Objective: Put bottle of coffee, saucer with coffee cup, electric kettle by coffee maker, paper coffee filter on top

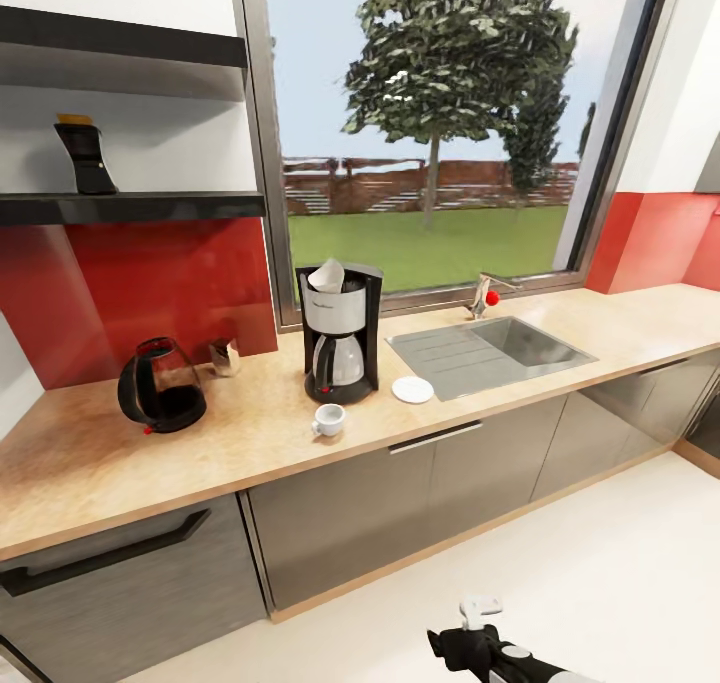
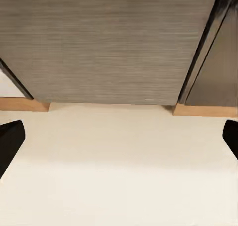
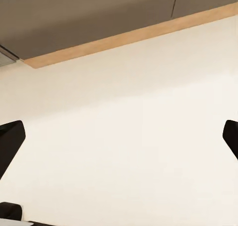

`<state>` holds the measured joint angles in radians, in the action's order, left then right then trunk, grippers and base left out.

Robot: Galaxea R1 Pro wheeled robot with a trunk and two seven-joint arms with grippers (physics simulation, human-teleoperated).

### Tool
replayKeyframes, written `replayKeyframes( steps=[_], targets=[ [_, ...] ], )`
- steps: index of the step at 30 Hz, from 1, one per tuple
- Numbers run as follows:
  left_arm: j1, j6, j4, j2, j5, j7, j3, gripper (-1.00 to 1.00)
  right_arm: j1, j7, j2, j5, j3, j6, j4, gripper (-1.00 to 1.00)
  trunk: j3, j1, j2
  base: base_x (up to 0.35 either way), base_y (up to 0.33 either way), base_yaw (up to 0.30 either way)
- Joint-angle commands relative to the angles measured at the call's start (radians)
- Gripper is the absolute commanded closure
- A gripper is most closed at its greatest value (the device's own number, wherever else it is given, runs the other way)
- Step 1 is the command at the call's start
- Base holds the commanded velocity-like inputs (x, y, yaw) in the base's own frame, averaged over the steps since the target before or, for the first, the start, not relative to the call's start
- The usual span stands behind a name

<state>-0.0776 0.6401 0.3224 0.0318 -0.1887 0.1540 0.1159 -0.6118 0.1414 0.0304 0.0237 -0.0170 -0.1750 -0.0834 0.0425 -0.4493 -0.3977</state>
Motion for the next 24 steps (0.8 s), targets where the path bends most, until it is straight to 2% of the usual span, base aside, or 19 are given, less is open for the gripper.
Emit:
replayKeyframes(
  steps=[1,5,7,8,9,10,14,18,20,24],
  targets=[
    [-0.001,0.035,0.013,0.006,-0.003,0.003,-0.002,-1.0,-0.002,0.0,0.0,0.002,-0.001,-0.008,-0.004,-1.0,0.002,-0.001,-0.002,0.0,0.0,0.0],
    [-0.001,0.084,0.091,0.015,-0.004,0.004,0.0,-1.0,-0.002,-0.002,0.0,0.001,-0.001,-0.008,-0.003,-1.0,0.002,-0.001,-0.002,0.0,0.0,0.109],
    [-0.001,0.098,0.158,0.017,-0.005,0.005,0.001,-1.0,-0.002,-0.003,0.001,0.001,-0.001,-0.008,-0.003,-1.0,0.002,-0.001,-0.002,0.0,0.0,0.253],
    [-0.001,0.127,0.213,0.016,-0.009,0.007,0.003,-1.0,-0.002,-0.003,0.002,0.001,-0.001,-0.008,-0.003,-1.0,0.002,-0.001,-0.002,0.0,0.0,0.286],
    [-0.001,0.143,0.231,0.016,-0.01,0.007,0.007,-1.0,-0.002,-0.003,0.002,0.001,-0.001,-0.008,-0.003,-1.0,0.002,-0.001,-0.002,0.0,0.0,0.29],
    [-0.001,0.15,0.239,0.015,-0.011,0.008,0.011,-1.0,-0.002,-0.003,0.002,0.001,-0.001,-0.008,-0.003,-1.0,0.002,-0.001,-0.002,0.0,0.0,0.292],
    [0.0,0.172,0.271,0.008,-0.012,0.007,0.066,-1.0,-0.002,-0.003,0.002,0.002,-0.002,-0.008,-0.002,-1.0,0.002,-0.001,-0.002,0.0,0.0,0.296],
    [0.0,0.175,0.278,0.007,-0.01,0.007,0.082,-1.0,-0.002,-0.003,0.002,0.001,-0.001,-0.008,-0.001,-1.0,0.002,-0.001,-0.002,0.0,0.0,0.297],
    [0.0,0.176,0.317,0.007,-0.01,0.009,0.083,-1.0,-0.002,-0.003,0.002,0.001,-0.002,-0.009,-0.001,-1.0,0.002,-0.001,-0.002,0.0,0.0,0.297],
    [0.002,0.17,0.489,0.007,-0.014,0.012,0.1,-1.0,-0.002,-0.003,0.002,0.001,-0.001,-0.009,-0.001,-1.0,0.002,-0.001,-0.002,0.0,0.0,0.293]
  ],
)
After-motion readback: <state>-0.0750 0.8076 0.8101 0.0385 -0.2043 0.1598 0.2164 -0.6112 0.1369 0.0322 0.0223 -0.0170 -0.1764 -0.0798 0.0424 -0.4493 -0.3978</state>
